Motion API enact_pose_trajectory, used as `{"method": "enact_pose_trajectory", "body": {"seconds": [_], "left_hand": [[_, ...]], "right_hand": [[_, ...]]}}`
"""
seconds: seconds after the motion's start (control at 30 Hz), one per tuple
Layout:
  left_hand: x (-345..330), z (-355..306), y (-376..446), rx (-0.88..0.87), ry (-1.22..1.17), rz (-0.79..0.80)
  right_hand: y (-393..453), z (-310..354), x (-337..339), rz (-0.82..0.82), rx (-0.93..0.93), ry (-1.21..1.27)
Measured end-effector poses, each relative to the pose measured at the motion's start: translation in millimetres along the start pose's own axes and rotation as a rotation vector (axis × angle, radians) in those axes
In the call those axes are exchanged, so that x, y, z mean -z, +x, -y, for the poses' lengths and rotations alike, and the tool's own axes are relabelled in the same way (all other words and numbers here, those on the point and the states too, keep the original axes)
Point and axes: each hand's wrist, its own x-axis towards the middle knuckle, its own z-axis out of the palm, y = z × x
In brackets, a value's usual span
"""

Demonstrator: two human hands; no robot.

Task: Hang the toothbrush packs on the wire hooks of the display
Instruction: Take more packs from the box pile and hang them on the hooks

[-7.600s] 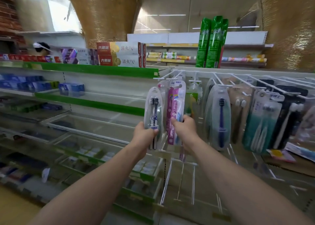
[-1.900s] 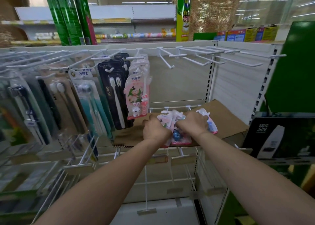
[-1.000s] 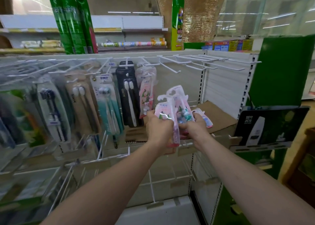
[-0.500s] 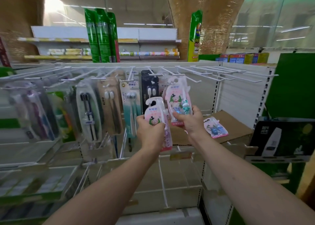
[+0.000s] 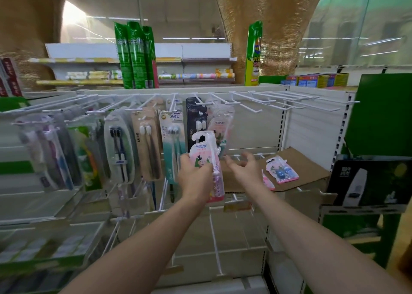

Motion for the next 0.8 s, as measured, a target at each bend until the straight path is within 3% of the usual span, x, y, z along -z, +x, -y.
{"method": "enact_pose_trajectory", "body": {"seconds": [0.1, 0.17, 0.53, 0.8], "left_hand": [[-11.0, -2.2, -2.2, -0.003, 0.006, 0.073], [-17.7, -2.1, -4.5, -0.013, 0.021, 0.109], [-5.3, -6.3, 13.2, -0.137, 0.070, 0.173], [-3.3, -6.2, 17.2, -0.250, 0.251, 0.147]], "right_hand": [[-7.8, 3.5, 10.7, 0.154, 0.029, 0.270], [-9.5, 7.4, 16.7, 0.199, 0.056, 0.323], [16.7, 15.9, 43.7, -0.044, 0.077, 0.452], [37.3, 46.8, 19.8, -0.008, 0.132, 0.386]]}}
